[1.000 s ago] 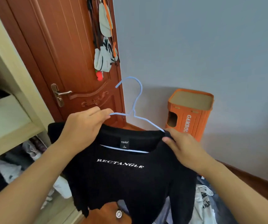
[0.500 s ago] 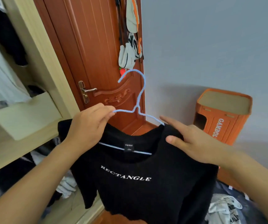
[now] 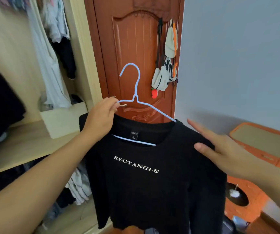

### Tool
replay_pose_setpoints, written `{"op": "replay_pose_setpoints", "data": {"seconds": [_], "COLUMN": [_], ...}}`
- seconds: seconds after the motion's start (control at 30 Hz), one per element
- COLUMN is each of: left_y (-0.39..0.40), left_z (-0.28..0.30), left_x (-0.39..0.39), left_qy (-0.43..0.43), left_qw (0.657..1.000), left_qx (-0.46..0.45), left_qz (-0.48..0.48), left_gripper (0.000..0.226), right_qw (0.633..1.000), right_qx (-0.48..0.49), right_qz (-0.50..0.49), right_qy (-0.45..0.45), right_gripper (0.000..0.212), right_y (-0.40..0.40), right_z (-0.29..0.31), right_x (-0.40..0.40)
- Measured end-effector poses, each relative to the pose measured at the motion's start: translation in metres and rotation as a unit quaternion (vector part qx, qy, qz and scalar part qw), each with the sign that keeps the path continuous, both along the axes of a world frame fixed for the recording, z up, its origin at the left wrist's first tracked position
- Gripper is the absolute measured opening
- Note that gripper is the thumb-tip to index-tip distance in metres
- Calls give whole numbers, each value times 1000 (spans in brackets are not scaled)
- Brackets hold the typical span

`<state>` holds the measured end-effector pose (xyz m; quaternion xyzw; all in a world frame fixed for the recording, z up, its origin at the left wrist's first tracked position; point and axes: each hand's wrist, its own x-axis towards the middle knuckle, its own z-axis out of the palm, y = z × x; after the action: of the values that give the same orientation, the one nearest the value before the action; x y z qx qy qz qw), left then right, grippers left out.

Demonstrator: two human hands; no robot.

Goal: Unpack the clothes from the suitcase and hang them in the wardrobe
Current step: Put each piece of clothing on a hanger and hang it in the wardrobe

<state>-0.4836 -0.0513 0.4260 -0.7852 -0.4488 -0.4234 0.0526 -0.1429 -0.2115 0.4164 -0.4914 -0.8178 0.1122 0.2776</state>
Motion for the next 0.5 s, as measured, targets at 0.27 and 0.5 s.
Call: {"op": "replay_pose_setpoints", "data": {"seconds": [0.27,0.5], "left_y": [0,7], "left_z": [114,234], "left_x": [-42,-120], "left_qy": [66,133], "left_qw": [990,962], "left_qx": [4,69], "left_qz": [126,227], "left_gripper": [28,25], "right_qw": [981,920], "right_qx": [-84,-170], "right_qz": [169,289], "right_qy": [49,206], "right_gripper": [58,59], "right_y": [21,54], "right_z": [101,187], "right_x": [-62,-137]}}
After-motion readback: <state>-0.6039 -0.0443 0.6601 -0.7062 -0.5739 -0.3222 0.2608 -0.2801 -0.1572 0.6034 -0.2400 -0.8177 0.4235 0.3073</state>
